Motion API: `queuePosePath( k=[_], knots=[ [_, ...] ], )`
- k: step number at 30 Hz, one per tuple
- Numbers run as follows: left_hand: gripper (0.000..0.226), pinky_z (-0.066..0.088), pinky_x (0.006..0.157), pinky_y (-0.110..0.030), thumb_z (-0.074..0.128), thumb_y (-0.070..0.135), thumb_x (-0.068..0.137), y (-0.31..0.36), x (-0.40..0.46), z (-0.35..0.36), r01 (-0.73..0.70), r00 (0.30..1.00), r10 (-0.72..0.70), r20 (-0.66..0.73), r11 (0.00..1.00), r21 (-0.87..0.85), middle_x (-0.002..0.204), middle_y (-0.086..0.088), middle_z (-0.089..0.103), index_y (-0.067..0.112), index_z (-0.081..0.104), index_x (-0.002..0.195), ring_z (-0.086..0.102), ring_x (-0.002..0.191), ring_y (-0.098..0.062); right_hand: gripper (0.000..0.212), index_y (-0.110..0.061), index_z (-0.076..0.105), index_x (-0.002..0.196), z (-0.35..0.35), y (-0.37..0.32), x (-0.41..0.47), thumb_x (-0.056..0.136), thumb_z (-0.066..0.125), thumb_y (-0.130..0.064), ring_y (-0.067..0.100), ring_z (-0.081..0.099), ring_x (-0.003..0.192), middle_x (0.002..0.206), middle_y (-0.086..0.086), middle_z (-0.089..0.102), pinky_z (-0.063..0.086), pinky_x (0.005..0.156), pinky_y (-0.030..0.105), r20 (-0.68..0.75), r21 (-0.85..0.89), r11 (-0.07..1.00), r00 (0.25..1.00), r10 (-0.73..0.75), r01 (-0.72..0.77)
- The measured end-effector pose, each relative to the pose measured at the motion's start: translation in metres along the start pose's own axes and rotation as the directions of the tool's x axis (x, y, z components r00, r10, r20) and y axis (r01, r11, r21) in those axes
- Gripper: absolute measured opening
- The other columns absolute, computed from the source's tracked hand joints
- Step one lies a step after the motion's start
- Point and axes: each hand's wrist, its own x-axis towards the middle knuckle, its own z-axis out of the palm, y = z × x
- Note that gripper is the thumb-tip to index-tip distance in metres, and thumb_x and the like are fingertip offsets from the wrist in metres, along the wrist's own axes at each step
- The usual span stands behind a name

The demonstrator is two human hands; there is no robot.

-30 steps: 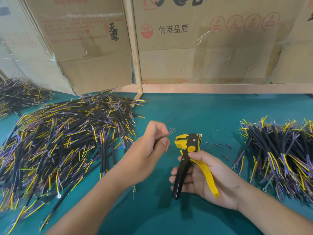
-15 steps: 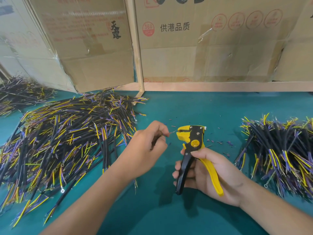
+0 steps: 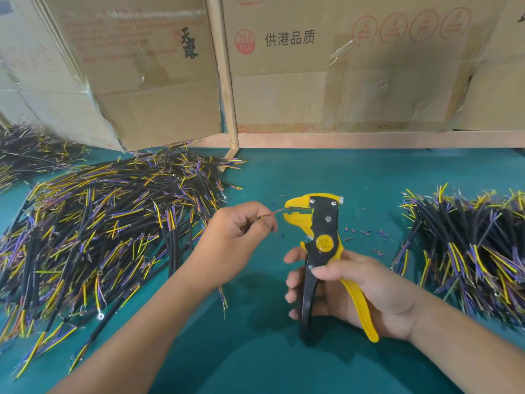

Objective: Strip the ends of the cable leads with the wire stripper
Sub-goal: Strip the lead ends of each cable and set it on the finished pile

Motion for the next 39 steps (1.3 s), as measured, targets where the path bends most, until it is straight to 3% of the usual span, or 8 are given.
queuePosePath(
  k=[3,9,14,17,22,26,33,39],
  knots=[
    [0.021,0.027,0.052,-0.028,0.05,0.033,0.092,0.0,0.0,0.001,-0.023,0.998,0.024,0.055,1.0,-0.008,0.059,0.011,0.038,0.026,0.06,0.075,0.03,0.057,-0.012,0.04,-0.002,0.059,0.132,-0.003,-0.003,-0.002,0.093,0.054,-0.004,0.042,0.062,0.106,0.11,0.025,0.064,0.046,0.101,0.061,0.048,-0.008,1.0,0.999,0.013,-0.013],
    [0.022,0.03,0.058,-0.03,0.042,0.041,0.087,0.001,-0.003,0.006,-0.005,0.997,0.001,0.083,0.999,0.04,0.063,0.01,0.037,0.031,0.047,0.067,0.032,0.062,-0.01,0.03,-0.004,0.067,0.108,0.004,0.0,0.0,0.08,0.058,-0.006,0.036,0.057,0.08,0.085,0.02,0.054,0.051,0.087,0.057,-0.04,0.028,0.999,0.999,0.02,-0.019],
    [0.021,0.026,0.051,-0.028,0.044,0.03,0.089,-0.002,-0.005,0.006,-0.044,0.992,0.017,0.128,0.976,0.212,0.055,0.008,0.031,0.029,0.044,0.068,0.026,0.055,-0.011,0.028,-0.004,0.064,0.105,0.004,-0.005,-0.003,0.077,0.062,-0.009,0.034,0.053,0.074,0.081,0.02,0.052,0.051,0.078,0.054,-0.041,-0.034,0.997,0.997,0.068,-0.069],
    [0.02,0.024,0.05,-0.025,0.04,0.038,0.085,-0.001,-0.005,0.004,-0.088,0.986,0.043,0.16,0.954,0.285,0.054,0.005,0.032,0.03,0.042,0.068,0.025,0.054,-0.012,0.026,-0.003,0.064,0.104,0.002,-0.008,-0.005,0.078,0.062,-0.009,0.034,0.054,0.072,0.079,0.02,0.052,0.052,0.075,0.052,-0.038,-0.082,0.992,0.995,0.089,-0.092],
    [0.022,0.024,0.049,-0.026,0.041,0.037,0.085,0.003,-0.004,0.0,-0.093,0.987,0.053,0.149,0.955,0.281,0.054,0.005,0.032,0.037,0.041,0.063,0.025,0.053,-0.012,0.025,-0.003,0.064,0.104,0.001,-0.01,-0.007,0.08,0.062,-0.01,0.033,0.054,0.073,0.079,0.02,0.052,0.051,0.075,0.053,-0.01,-0.124,0.988,0.996,0.091,-0.092],
    [0.031,0.023,0.049,-0.023,0.046,0.025,0.089,0.004,-0.003,-0.001,-0.088,0.989,0.049,0.138,0.952,0.292,0.053,0.005,0.031,0.041,0.041,0.063,0.025,0.052,-0.012,0.023,-0.003,0.063,0.106,0.0,-0.009,-0.007,0.084,0.06,-0.011,0.033,0.053,0.074,0.08,0.019,0.053,0.051,0.077,0.052,0.013,-0.145,0.986,0.996,0.09,-0.087],
    [0.028,0.022,0.048,-0.021,0.047,0.02,0.088,0.011,-0.005,0.0,-0.122,0.988,0.08,0.134,0.934,0.335,0.052,0.002,0.029,0.035,0.038,0.065,0.025,0.052,-0.015,0.023,-0.003,0.063,0.104,0.002,-0.01,-0.007,0.083,0.062,-0.013,0.033,0.053,0.073,0.079,0.019,0.053,0.051,0.076,0.053,0.012,-0.184,0.979,0.996,0.086,-0.082],
    [0.014,0.02,0.048,-0.016,0.058,0.01,0.088,0.015,-0.006,-0.004,-0.164,0.982,0.123,0.14,0.929,0.331,0.048,0.005,0.026,0.016,0.054,0.077,0.023,0.05,-0.015,0.019,-0.002,0.064,0.099,0.006,-0.009,-0.008,0.085,0.063,-0.015,0.032,0.053,0.07,0.076,0.018,0.053,0.052,0.073,0.051,-0.024,-0.219,0.972,0.996,0.087,-0.09]
  ],
)
